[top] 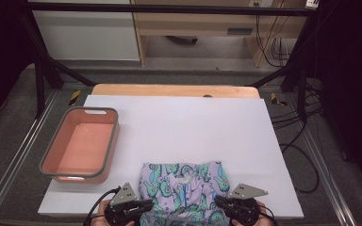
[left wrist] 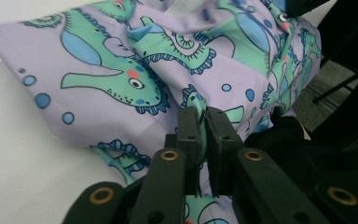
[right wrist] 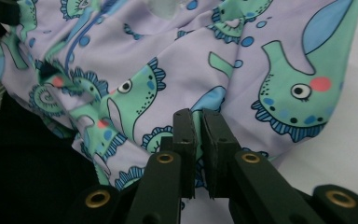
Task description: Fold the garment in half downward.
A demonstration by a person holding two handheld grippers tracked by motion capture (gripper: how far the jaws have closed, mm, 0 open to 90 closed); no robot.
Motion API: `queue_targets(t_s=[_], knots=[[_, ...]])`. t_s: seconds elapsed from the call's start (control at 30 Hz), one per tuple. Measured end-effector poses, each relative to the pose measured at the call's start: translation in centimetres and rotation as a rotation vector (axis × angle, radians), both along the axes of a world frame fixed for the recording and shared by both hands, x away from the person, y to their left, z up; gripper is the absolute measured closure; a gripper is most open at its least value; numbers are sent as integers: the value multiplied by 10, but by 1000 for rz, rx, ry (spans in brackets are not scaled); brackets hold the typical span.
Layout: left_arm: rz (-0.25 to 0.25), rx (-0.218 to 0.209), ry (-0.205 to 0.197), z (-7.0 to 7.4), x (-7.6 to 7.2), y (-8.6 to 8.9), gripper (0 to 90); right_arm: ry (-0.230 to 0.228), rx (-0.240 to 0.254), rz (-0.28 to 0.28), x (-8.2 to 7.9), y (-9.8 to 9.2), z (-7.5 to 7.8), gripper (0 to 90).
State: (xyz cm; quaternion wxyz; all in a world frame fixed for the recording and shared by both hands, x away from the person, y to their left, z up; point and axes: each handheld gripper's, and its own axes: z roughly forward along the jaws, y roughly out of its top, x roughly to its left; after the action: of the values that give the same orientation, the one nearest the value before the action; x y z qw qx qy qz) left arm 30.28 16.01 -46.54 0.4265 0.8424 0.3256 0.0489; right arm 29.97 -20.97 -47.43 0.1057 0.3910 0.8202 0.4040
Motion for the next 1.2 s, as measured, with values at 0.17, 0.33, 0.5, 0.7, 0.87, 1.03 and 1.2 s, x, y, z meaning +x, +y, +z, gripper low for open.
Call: queue_targets(t_s=[0.17,0.33,0.5,0.7,0.87,1.03,1.2], knots=[[17,-24,-62,9,14,-2,513,-52,33,4,7,0,6,644],[65,-50,-101,25,40,-3,220,-108,72,-13,27,0,18,403],[95,-35,-100,31,64,-6,67,-115,71,-23,57,0,24,250],[145,12,-85,26,93,-13,67,-99,69,-60,91,-3,31,172],[180,36,-44,11,108,-10,75,-86,90,-118,107,-8,29,150],[203,61,-47,1,113,-2,138,-56,70,-130,107,-9,17,210],[213,77,-23,-4,116,1,249,-50,29,-160,108,-13,9,317]])
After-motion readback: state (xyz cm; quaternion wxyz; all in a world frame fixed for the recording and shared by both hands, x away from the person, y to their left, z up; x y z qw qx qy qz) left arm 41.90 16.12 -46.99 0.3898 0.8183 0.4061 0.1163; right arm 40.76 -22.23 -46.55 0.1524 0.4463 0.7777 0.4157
